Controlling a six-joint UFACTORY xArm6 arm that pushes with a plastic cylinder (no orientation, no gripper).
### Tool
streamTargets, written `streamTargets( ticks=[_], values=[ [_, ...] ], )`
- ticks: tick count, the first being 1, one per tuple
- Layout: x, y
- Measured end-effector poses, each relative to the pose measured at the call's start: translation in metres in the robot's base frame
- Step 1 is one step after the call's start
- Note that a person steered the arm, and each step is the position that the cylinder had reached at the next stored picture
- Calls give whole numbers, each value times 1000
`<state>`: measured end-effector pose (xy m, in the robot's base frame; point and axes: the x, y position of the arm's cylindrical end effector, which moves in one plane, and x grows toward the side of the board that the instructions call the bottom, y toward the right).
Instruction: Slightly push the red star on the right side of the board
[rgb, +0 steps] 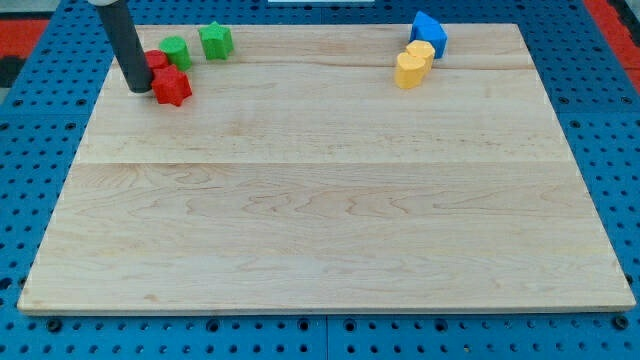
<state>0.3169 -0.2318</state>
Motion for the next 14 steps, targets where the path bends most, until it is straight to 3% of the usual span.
streamTargets(
  ticks=[1, 3, 9, 11, 12, 14],
  values=[
    [15, -1],
    [-6, -73],
    [-78, 8],
    [-79, 41],
    [-90, 5],
    [-58, 5]
  ],
)
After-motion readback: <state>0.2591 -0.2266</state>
